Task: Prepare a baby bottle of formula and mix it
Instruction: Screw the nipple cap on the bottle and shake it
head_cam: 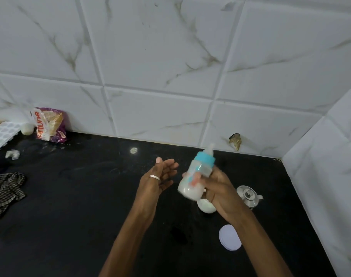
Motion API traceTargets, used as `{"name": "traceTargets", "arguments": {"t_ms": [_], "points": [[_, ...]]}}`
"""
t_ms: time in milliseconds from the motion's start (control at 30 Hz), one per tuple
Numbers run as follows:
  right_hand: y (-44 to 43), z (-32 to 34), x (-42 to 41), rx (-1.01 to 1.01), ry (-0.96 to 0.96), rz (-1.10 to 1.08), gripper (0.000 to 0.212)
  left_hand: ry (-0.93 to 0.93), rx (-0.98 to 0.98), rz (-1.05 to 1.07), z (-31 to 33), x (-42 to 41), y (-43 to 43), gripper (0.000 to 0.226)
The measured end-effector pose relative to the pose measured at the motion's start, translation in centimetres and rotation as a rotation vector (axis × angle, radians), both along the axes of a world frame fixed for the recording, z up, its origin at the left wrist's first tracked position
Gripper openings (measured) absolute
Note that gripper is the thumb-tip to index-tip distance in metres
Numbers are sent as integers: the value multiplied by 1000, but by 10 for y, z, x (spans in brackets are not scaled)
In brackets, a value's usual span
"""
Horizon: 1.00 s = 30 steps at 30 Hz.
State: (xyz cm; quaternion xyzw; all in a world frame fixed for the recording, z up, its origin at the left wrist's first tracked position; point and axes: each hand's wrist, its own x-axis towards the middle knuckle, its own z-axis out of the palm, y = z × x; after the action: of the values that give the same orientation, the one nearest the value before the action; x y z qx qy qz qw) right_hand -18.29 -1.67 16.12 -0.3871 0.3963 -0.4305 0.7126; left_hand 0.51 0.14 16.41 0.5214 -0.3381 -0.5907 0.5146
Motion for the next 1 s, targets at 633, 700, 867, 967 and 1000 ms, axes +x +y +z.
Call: {"name": "traceTargets", "arguments": {"t_ms": [633,700,867,967,1000], "points": [[-9,2,-7,17,-148,-188,56,3,7,23,-1,-3,-2,62],[-10,3,-6,6,-150,-224,45,3,10,24,-2,-3,-2,63],[-5,-1,-11,-36,71,3,51,-6,6,-1,-2,-5,-1,64],[-8,2,-6,0,-132,-193,43,-10,7,5,-2,-4,-1,63],[-8,1,-4,-8,-117,-180,43,-10,10,5,-3,-4,-1,63]]}}
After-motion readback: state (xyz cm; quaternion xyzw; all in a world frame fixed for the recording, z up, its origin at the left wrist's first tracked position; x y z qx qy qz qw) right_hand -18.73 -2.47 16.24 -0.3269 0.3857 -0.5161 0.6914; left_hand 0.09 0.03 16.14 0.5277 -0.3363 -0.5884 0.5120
